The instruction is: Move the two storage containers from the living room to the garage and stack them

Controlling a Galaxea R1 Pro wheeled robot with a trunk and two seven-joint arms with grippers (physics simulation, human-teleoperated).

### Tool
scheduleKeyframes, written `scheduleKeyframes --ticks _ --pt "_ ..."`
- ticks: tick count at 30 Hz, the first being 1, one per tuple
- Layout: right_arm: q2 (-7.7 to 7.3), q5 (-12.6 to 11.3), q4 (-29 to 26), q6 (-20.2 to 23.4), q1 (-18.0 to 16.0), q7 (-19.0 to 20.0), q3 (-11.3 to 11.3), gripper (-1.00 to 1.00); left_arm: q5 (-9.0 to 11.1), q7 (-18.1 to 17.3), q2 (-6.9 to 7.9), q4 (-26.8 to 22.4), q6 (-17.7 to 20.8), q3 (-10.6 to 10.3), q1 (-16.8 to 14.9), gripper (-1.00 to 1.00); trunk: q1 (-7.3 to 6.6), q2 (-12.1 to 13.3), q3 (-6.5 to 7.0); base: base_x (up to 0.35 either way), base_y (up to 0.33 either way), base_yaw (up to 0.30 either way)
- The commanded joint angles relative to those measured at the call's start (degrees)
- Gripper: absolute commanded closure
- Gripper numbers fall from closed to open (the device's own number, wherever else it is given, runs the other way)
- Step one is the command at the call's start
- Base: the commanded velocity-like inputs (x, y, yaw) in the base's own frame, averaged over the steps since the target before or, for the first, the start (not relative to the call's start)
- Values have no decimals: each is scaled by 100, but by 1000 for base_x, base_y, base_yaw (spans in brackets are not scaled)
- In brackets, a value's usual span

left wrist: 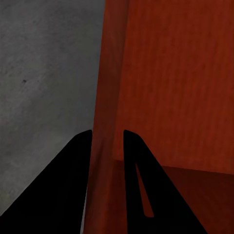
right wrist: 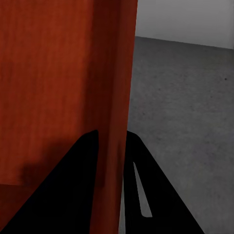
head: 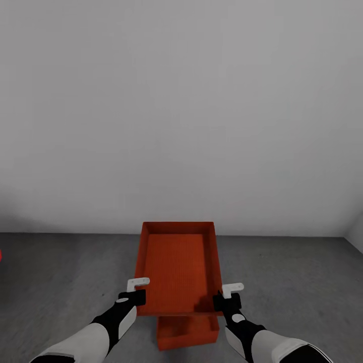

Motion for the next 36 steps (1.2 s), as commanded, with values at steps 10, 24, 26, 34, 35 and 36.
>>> scheduleKeyframes --ticks 10,24,26,34,35,36 --pt "8 -60 -10 -103 -8 -22 -117 100 44 65 64 14 12 29 0 100 1 -6 -7 127 0 0" --pt "2 -59 -10 -103 -8 -15 -117 100 44 65 64 13 12 36 0 100 1 -6 -7 49 0 101" --pt "2 -59 -10 -103 -8 -15 -117 100 44 65 64 13 12 36 0 100 1 -6 -7 1 0 258" --pt "2 -59 -10 -103 -8 -15 -117 100 44 65 64 13 12 34 0 100 1 -6 -7 0 0 266" --pt "2 -59 -10 -103 -8 -15 -117 100 44 65 64 13 12 33 0 100 1 -6 -7 0 0 268" --pt "2 -59 -10 -103 -8 -15 -117 100 44 63 64 13 12 33 0 100 1 -6 -7 0 0 218"
